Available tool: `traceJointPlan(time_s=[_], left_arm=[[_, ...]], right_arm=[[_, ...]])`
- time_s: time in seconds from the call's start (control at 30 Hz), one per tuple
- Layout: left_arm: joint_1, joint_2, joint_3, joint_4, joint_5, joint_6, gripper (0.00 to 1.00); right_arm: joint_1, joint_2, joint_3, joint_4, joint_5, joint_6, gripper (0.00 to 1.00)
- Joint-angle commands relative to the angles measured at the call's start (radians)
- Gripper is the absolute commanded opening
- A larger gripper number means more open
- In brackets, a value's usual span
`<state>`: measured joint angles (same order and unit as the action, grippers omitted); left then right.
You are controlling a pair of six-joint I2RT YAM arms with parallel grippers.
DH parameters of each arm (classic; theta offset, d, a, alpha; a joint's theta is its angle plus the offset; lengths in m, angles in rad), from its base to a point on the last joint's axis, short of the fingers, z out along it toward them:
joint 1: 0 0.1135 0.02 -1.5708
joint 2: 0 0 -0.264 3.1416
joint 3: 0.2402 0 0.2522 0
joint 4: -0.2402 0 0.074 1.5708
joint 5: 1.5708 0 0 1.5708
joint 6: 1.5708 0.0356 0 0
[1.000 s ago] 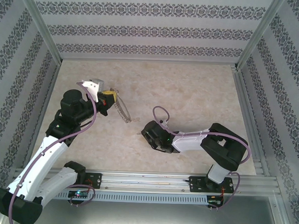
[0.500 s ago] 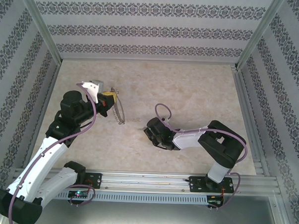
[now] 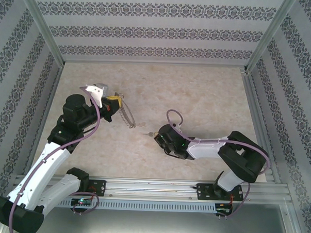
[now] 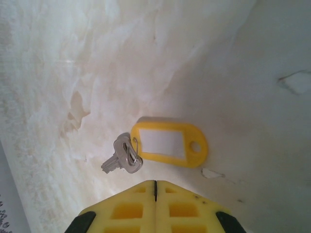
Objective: Put the keys on the keyring
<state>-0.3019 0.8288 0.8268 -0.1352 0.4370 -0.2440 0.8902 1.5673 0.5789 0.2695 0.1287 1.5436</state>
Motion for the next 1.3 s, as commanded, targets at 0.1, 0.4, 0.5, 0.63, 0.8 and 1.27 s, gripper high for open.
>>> traceJointPlan(time_s=[0.1, 0.4, 0.5, 0.63, 0.8, 1.27], left_arm=[[-0.011, -0.019, 0.001, 0.043, 0.017, -0.011, 0.0], [-0.011, -0.011, 0.001, 0.048, 0.02, -0.014, 0.0], [-0.011, -0.013, 0.003, 0.046, 0.021, -0.014, 0.0], [-0.011, -0.017, 0.005, 0.042, 0.023, -0.012, 0.0], [-0.011, -0.024, 0.009, 0.037, 0.023, -0.011, 0.0], [-0.011, -0.03, 0.006, 0.037, 0.027, -0.01, 0.0]], right_arm=[[-0.028, -0.074, -0.024, -0.065, 0.039, -0.065, 0.0], [-0.004, -0.003, 0.069, -0.06, -0.013, -0.069, 0.31], [0.001, 0.034, 0.095, -0.047, -0.025, -0.06, 0.33], [0.001, 0.076, 0.125, -0.038, -0.037, -0.057, 0.33], [0.001, 0.114, 0.158, -0.036, -0.051, -0.054, 0.33], [-0.011, 0.171, 0.154, -0.016, -0.047, -0.022, 0.31]])
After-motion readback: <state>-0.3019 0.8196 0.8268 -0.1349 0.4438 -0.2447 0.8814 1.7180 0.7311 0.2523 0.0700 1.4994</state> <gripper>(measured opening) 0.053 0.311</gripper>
